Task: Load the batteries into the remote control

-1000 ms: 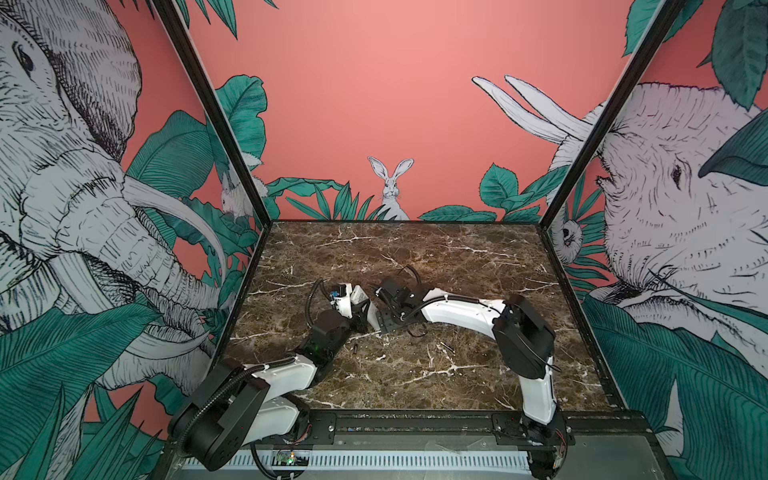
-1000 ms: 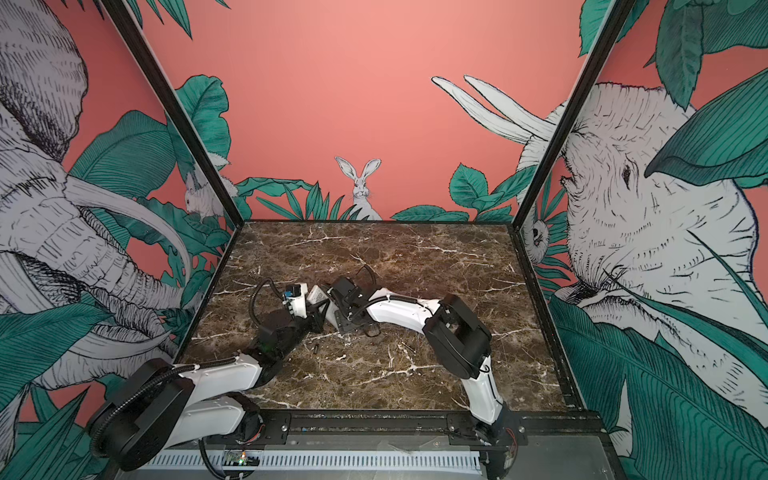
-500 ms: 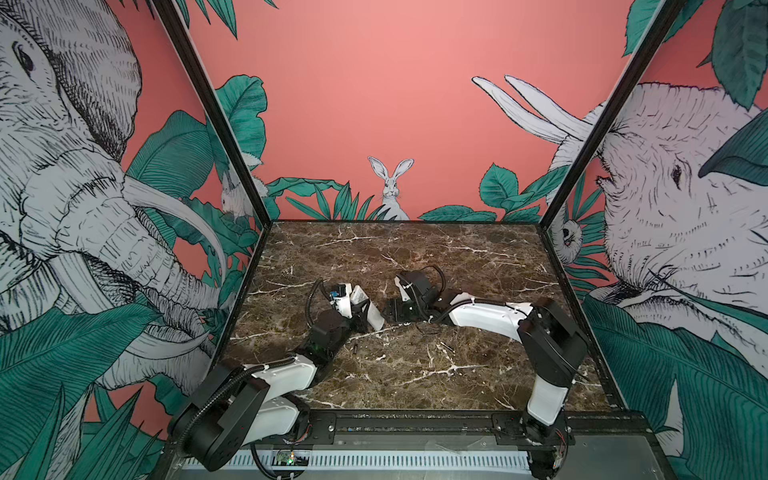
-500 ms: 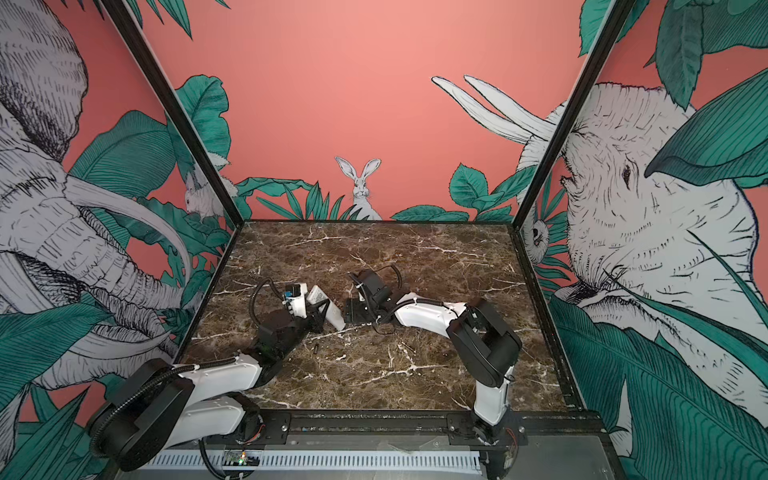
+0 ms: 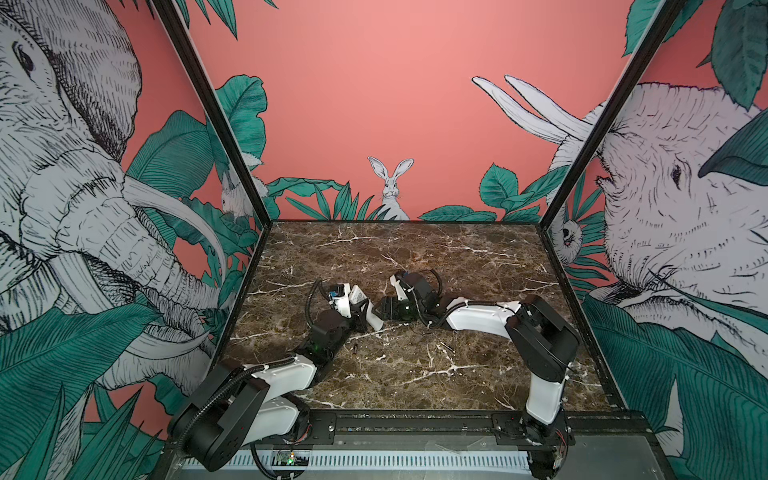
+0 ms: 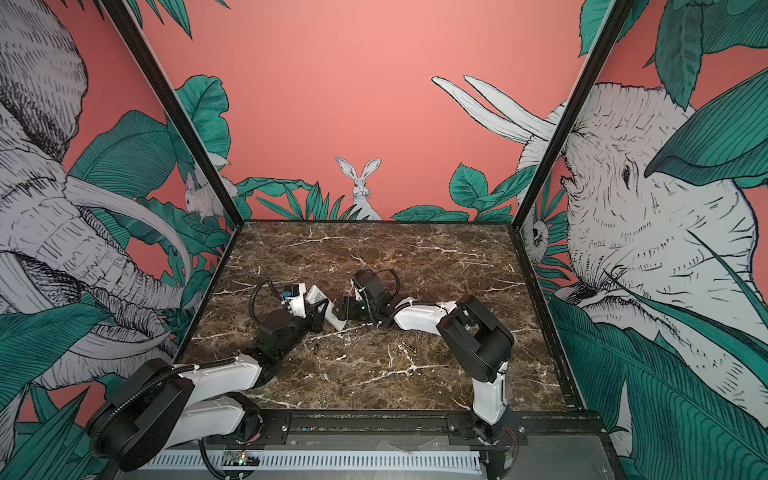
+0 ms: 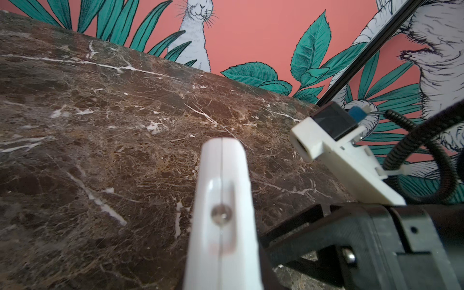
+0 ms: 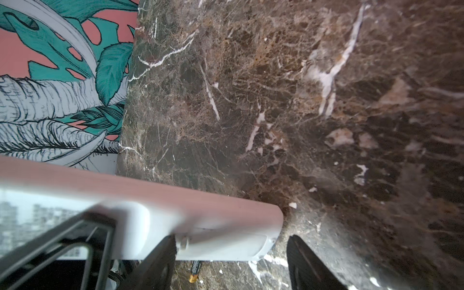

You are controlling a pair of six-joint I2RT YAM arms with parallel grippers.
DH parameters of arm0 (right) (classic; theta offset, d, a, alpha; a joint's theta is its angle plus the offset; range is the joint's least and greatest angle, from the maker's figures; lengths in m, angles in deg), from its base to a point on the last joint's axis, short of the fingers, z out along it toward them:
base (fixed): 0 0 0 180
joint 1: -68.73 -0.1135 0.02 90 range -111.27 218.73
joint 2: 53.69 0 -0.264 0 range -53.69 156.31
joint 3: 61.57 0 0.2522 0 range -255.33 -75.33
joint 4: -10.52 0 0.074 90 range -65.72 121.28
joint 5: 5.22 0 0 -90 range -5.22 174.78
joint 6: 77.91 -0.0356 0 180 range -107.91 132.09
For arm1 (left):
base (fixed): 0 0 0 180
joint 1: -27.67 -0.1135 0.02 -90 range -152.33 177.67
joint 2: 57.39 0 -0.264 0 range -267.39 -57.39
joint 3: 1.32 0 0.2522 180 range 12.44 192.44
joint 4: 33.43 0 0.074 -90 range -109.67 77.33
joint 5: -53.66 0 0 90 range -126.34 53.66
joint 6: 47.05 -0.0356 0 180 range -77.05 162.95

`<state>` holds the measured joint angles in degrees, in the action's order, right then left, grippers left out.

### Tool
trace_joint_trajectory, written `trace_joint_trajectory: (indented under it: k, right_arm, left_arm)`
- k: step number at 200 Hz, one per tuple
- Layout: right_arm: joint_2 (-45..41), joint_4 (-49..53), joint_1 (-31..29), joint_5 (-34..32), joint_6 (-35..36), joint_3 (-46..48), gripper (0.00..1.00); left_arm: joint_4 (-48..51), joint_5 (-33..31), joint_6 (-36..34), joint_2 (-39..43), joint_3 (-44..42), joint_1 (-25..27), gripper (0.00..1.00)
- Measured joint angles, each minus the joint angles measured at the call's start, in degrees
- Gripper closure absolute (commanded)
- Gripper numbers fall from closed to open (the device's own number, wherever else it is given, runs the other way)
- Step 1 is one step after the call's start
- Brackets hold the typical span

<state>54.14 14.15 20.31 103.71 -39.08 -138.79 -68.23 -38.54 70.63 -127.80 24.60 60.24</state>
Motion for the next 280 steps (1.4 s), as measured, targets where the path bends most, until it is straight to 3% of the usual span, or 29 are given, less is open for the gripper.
trace_joint_trajectory:
  k: [79, 120, 153, 206, 280]
  right_arm:
    - [4.35, -9.79, 0.07, 2.69, -8.09, 1.18, 0.25]
    - [6.38, -18.78, -0.61, 2.40, -15.28, 3.65, 0.19]
    - [6.54, -20.24, -1.60, 0.13, -19.41, 4.17, 0.18]
    - [6.51, -3.28, -3.56, -6.62, -15.43, -4.83, 0.13]
    - [7.63, 16.70, -4.79, -13.35, -4.98, -16.11, 0.09]
  left_arm:
    - [0.24, -3.43, 0.94, 0.26, -0.11, -0.79, 1.00]
    - [-1.88, -6.45, 1.88, -0.72, -0.72, -0.61, 1.00]
    - [-3.85, -9.31, 2.32, -1.99, -0.87, 0.42, 1.00]
    - [-4.92, -13.25, 2.62, -2.67, -0.98, 0.55, 1.00]
    - [-5.01, -13.81, 1.81, -2.69, -0.96, 0.81, 1.00]
